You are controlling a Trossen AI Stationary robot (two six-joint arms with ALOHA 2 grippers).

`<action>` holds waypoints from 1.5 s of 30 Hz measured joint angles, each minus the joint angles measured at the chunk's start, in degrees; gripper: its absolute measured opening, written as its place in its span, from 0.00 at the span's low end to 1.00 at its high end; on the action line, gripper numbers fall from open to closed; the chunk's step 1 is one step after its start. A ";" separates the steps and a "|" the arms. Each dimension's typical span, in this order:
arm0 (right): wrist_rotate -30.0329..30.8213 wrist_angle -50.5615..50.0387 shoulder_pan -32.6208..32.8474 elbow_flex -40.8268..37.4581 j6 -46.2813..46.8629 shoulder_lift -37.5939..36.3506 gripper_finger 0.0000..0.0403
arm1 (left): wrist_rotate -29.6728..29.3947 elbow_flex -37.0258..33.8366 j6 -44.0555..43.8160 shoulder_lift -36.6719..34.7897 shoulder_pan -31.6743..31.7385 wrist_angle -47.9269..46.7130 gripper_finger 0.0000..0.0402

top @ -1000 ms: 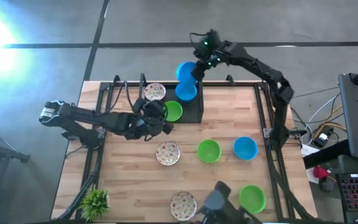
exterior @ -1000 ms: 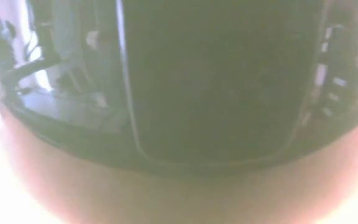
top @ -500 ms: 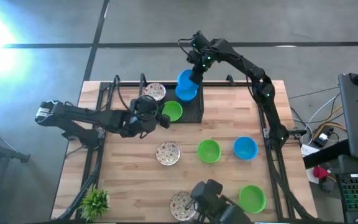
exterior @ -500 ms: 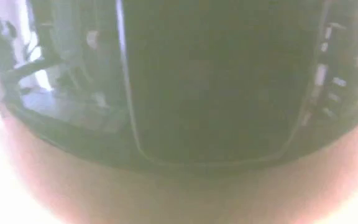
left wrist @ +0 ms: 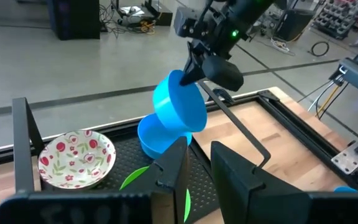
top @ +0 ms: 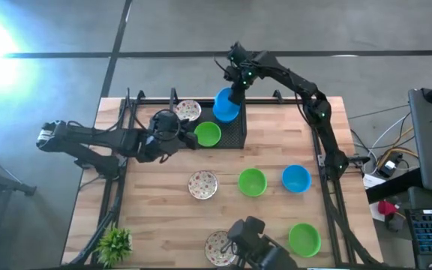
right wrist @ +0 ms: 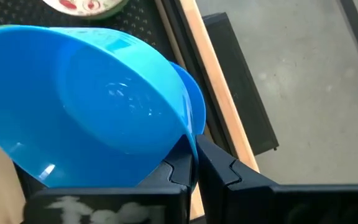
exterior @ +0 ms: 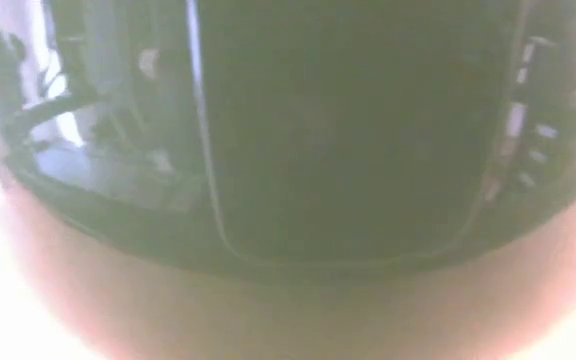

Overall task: Pick & Place Mini bowls
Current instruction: Stack the top blue bowl on top of the blue bowl on the shelf

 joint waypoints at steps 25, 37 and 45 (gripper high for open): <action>1.57 9.40 0.17 -10.38 -3.78 0.01 0.03 | -1.46 0.00 1.18 0.00 0.26 -1.68 0.19; 2.82 8.76 0.20 -9.49 -4.05 0.24 0.03 | -1.46 0.00 0.58 0.00 0.27 -1.53 0.19; 6.55 6.51 0.28 -9.40 -6.59 0.22 0.03 | -1.46 0.11 0.56 0.00 0.28 -1.54 0.19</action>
